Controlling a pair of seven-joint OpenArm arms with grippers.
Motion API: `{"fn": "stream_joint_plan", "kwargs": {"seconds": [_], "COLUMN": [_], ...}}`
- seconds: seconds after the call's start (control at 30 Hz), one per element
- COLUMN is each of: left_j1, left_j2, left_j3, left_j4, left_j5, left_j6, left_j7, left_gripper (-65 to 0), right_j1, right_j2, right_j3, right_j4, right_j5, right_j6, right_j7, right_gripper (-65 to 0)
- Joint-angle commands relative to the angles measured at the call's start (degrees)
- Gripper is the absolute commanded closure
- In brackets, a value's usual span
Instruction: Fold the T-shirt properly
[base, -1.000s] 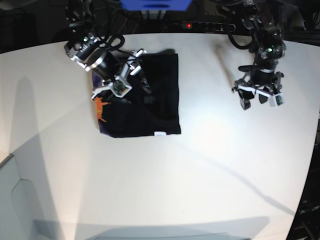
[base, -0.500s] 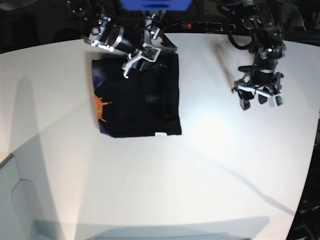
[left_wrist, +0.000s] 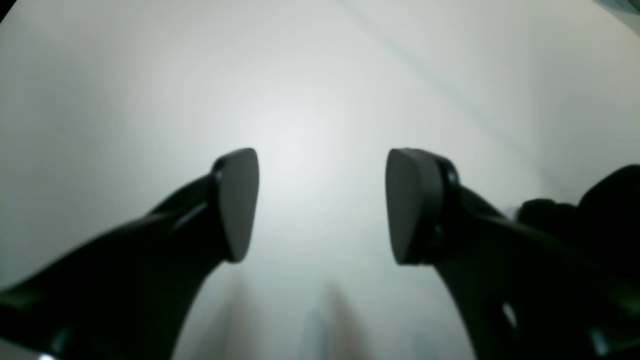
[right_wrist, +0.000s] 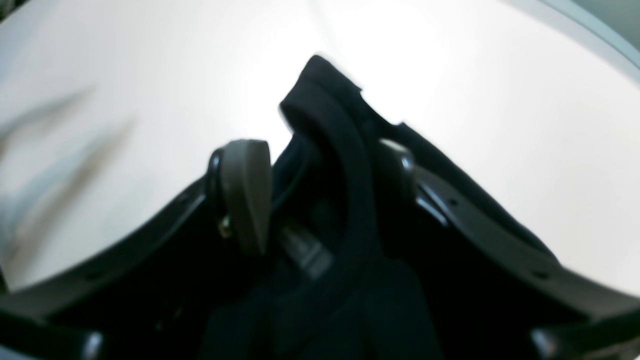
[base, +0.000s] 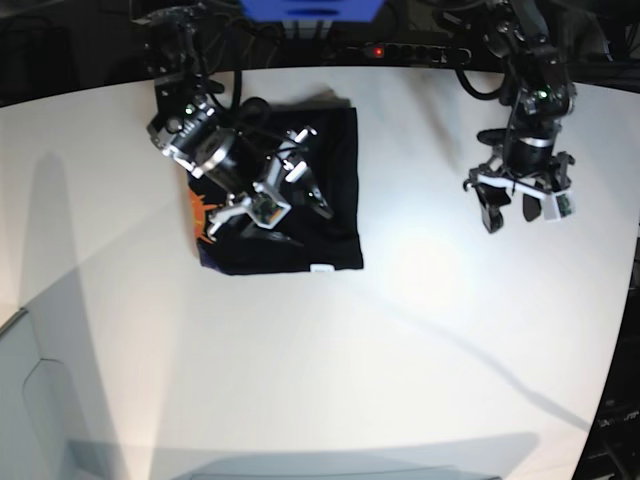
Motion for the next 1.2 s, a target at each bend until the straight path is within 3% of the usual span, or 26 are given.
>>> {"fn": "stream_joint_plan", "kwargs": {"seconds": [0.0, 0.13, 0.5, 0.73, 1.0, 1.17], "left_j1": [0.74, 2.06, 3.29, 3.29, 1.18, -3.57], "left_j2": [-0.6, -0.87, -0.78, -0.87, 0.01, 0.1], "left_j3": [-0.32, -0.41, -3.49, -5.07, -0.24, 8.91], "left_j4": [0.99, 0.99, 0.9, 0.9, 0.9, 0.63], "left_j5": [-0.29, -0.2, -0.11, -0.2, -3.98, -5.56], "left_j6": [-0.27, -0.27, -0.27, -0.27, -0.27, 0.26], "left_j7": [-1.26, -1.26, -1.26, -1.26, -1.26, -1.34], "left_gripper": [-42.4, -48.4, -48.6, -49.0, -49.0, -49.0], "right_j1": [2.23, 6.81, 12.87, 12.43, 8.13, 4.43], "right_j2": [-0.71, -2.29, -3.61, -3.17, -3.52, -3.26], "right_j3": [-0.17, -0.96, -12.31, -13.62, 0.0, 9.15], "right_j4": [-0.29, -5.83, -21.47, -16.02, -2.75, 0.06], "right_j5": [0.77, 0.77, 0.77, 1.03, 1.03, 0.94], "right_j6": [0.45, 0.45, 0.45, 0.45, 0.45, 0.45], "right_j7": [0.46, -1.74, -1.56, -1.56, -1.74, -1.82], "right_gripper": [-33.2, -33.2, -33.2, -33.1, -33.1, -33.1]}}
